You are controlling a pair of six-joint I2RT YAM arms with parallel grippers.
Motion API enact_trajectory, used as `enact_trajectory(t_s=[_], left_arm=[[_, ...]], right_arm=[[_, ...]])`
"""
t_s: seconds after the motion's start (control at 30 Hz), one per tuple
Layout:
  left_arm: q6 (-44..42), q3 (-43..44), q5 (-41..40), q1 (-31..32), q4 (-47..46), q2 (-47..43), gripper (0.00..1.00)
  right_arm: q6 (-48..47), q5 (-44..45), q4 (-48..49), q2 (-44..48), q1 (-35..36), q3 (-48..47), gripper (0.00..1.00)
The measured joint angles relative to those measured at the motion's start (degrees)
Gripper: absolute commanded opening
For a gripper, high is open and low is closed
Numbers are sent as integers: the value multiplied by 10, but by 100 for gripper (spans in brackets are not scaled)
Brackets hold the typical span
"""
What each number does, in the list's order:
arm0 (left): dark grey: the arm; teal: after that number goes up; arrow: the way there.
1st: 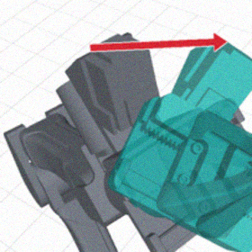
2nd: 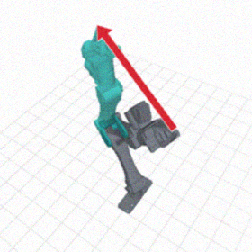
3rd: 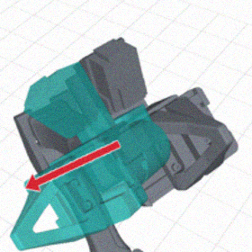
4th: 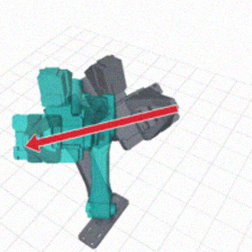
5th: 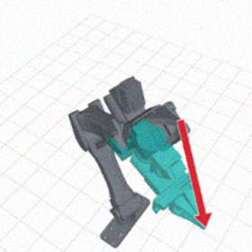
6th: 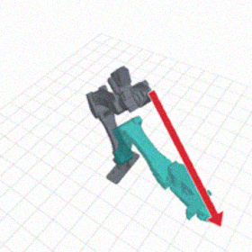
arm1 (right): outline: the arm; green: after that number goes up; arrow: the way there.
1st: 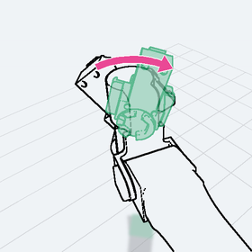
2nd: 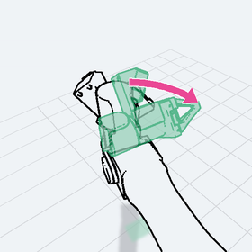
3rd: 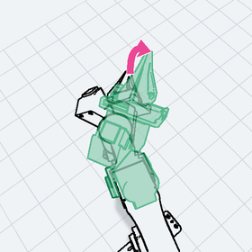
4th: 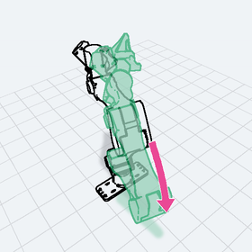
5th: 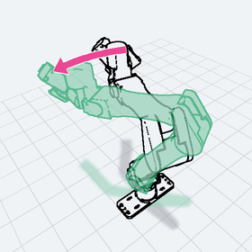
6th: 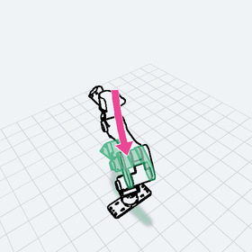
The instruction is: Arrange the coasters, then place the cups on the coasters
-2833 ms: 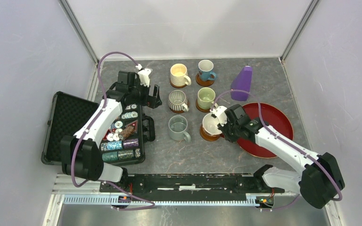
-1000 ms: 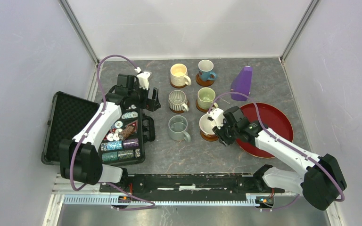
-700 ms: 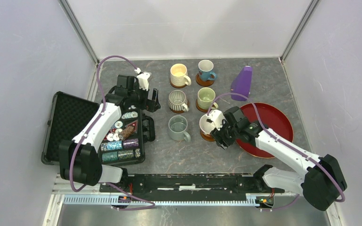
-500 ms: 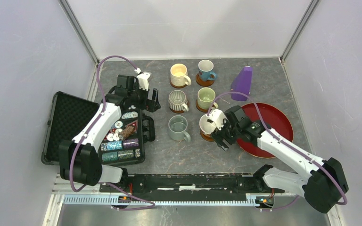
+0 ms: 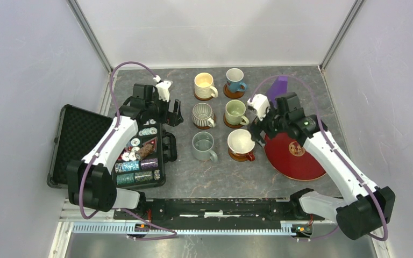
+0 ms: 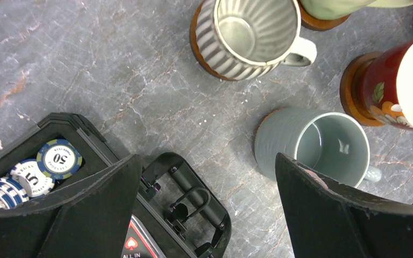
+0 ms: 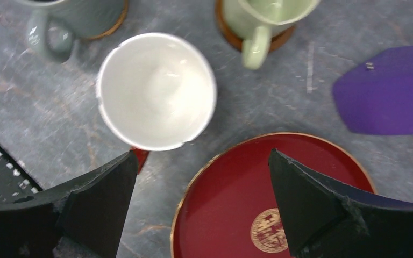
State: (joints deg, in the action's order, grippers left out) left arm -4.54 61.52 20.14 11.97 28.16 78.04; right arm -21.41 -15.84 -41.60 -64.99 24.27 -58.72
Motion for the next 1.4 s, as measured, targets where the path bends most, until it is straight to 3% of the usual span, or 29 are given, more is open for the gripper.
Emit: enact_trajectory(t_s=[0.23, 0.63, 0.8, 1.1, 1.4], left_arm=[[-2, 52, 8, 0, 17, 25, 100], [-10, 85, 9, -9, 33, 63, 100], [-10, 144, 9, -45, 80, 108, 100], [-9, 346, -9, -111, 215, 262, 100], [-7, 355, -50, -121, 251, 290, 100]], right_arm=[[-38, -37, -12, -70, -139, -57, 98], [-87, -17, -18, -164, -315, -33, 98], [-87, -19, 17, -203, -347, -33, 98], [-83, -35, 73, -267, -370, -77, 98], [-82, -54, 92, -275, -370, -77, 98]])
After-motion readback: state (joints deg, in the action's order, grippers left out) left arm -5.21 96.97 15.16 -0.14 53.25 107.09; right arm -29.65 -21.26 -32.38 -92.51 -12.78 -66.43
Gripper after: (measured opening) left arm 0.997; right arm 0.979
